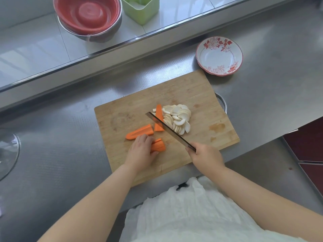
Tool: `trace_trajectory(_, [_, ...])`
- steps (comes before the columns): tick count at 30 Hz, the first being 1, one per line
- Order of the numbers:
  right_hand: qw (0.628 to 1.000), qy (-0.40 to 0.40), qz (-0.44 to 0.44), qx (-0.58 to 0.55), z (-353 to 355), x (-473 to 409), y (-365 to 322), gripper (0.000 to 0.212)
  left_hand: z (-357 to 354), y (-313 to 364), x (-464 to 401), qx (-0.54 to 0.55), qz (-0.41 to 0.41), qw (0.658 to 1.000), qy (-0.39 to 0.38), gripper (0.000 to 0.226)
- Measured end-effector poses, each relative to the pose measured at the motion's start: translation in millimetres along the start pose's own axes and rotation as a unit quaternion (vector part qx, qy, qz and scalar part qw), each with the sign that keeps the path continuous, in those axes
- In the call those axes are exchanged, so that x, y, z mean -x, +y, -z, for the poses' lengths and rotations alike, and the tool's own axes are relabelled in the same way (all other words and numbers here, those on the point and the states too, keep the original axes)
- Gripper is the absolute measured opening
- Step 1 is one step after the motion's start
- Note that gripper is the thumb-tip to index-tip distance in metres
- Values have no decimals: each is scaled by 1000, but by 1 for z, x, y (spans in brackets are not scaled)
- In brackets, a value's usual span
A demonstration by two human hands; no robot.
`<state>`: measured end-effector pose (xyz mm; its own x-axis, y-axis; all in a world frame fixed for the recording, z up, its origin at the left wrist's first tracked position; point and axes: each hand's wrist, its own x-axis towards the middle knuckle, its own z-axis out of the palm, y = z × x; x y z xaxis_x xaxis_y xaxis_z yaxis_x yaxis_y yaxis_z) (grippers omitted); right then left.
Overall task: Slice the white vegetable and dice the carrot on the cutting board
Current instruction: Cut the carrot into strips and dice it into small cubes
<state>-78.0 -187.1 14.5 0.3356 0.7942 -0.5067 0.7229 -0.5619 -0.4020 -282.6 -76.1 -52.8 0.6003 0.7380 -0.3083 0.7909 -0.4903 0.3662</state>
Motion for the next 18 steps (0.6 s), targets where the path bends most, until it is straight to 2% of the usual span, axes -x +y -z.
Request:
trace_trajectory(3, [1000,-15,-7,2,3,-4,0,27,-9,13,9,55,93,994,27,41])
trace_trajectory(8, [999,-31,-9,15,10,-10,0,32,-21,33,17,116,228,965,59,41])
trace_trajectory(13, [996,-50,10,75,16,-14,6,34,-27,41,19,136,274,948,82,41])
trace_trajectory(18, [986,-76,30,144,21,-17,9,25,-29,44,19,114,283,948,93,42])
